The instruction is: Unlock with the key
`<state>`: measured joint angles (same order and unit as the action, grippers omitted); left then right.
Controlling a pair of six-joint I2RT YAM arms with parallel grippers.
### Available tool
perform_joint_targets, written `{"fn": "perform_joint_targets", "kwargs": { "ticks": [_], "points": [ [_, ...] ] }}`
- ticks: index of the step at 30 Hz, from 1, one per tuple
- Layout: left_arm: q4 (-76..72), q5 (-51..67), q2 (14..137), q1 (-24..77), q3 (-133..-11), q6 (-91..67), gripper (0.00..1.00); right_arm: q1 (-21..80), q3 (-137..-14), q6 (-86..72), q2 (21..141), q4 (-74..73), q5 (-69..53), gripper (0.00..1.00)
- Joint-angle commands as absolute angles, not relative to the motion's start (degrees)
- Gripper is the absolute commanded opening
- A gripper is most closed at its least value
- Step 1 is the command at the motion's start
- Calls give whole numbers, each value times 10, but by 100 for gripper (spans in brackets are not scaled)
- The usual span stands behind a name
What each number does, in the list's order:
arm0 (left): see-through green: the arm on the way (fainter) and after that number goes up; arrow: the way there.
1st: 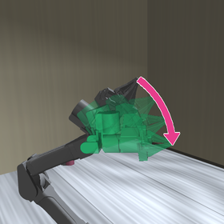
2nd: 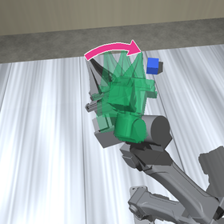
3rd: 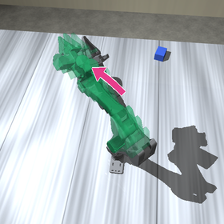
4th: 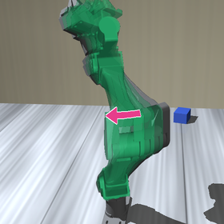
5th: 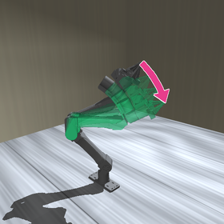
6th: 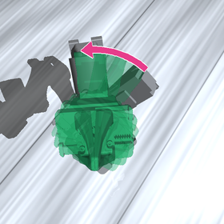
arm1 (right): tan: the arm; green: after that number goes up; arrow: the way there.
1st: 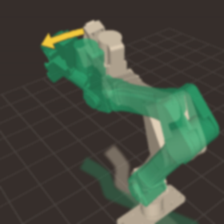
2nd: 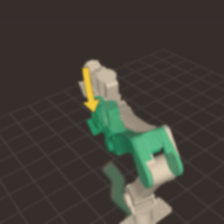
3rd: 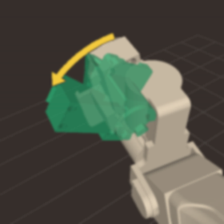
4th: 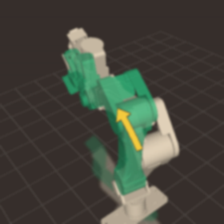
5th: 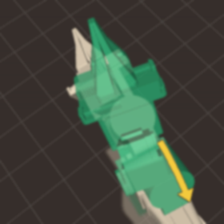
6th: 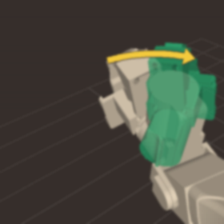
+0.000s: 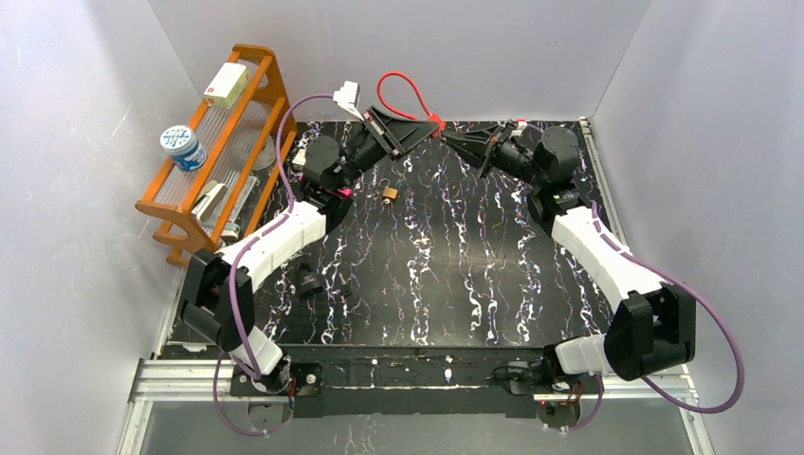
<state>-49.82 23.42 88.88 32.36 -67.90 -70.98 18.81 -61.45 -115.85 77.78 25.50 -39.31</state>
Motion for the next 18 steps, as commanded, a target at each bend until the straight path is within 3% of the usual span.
{"fn": "perform_joint_targets", "kwargs": {
  "ticks": [1,13,18],
  "points": [
    [-662,279,895,344,-729,-692,0,214,-635,-1279,757,312,-374,1],
    [-930,259,979,344,-762,-730,0,240,-630,-1367,747,336,-364,1],
    [-935,226,975,344,-749,-721,0,240,-606,-1335,728,348,-333,39]
  ]
}}
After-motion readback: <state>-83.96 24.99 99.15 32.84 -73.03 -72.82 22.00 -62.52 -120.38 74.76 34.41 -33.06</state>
